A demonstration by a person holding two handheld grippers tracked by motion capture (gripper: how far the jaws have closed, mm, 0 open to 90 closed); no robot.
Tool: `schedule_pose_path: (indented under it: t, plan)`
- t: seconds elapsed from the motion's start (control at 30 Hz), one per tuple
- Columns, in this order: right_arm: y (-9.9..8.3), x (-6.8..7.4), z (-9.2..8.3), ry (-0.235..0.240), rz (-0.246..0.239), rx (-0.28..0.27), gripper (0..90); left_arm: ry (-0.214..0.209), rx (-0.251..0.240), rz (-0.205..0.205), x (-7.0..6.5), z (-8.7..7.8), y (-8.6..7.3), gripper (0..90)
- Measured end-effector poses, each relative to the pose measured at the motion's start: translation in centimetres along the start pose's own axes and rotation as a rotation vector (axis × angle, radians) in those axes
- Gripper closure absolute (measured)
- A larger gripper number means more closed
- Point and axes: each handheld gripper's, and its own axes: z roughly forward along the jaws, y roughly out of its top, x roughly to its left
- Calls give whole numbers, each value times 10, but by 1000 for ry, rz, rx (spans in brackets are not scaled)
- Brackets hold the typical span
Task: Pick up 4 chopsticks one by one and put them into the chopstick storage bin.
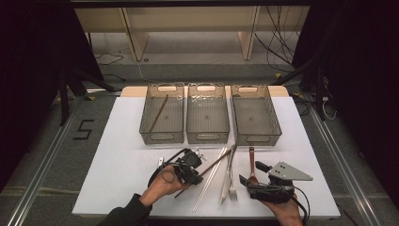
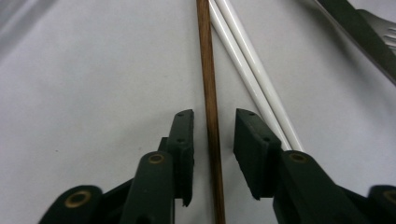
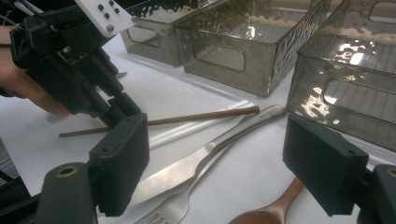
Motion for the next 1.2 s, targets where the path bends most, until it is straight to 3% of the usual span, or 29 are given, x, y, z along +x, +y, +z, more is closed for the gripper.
schedule_pose_path:
  t: [0.1,0.27,0.73,1.0,1.17,1.2]
  plan:
    - [0,0,0,0,-1,1,235,31,1,25,-4,1,1,734]
    - [0,0,0,-1,-1,1,236,30,-2,30,-4,1,0,810]
    - [0,0,-1,-2,-2,3,237,13,-28,13,0,-1,0,844]
    - [0,0,0,-1,-2,2,237,-24,-62,23,4,-18,1,845]
    - [0,0,-1,-2,-2,3,237,-32,-101,21,6,-30,3,845]
    - [0,0,-1,-2,-2,3,237,-32,-127,13,8,-38,4,845]
